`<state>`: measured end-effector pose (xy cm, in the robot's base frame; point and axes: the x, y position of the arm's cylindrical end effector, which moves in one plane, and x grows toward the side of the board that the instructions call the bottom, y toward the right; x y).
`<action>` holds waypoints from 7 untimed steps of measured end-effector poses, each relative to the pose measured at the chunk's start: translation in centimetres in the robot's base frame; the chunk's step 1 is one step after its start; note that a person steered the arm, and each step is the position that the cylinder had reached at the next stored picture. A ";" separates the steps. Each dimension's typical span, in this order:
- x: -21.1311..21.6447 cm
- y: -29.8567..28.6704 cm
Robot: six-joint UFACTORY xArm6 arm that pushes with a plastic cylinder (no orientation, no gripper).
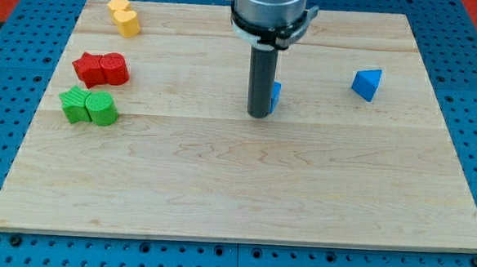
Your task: Push blue cube near blue triangle
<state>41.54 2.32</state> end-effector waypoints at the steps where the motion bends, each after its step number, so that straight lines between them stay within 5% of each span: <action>1: -1.7 -1.4; 3: -6.2 -1.5; 4: -6.0 2.7; 6: -2.9 -2.0; 7: -3.0 3.1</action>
<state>38.52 5.39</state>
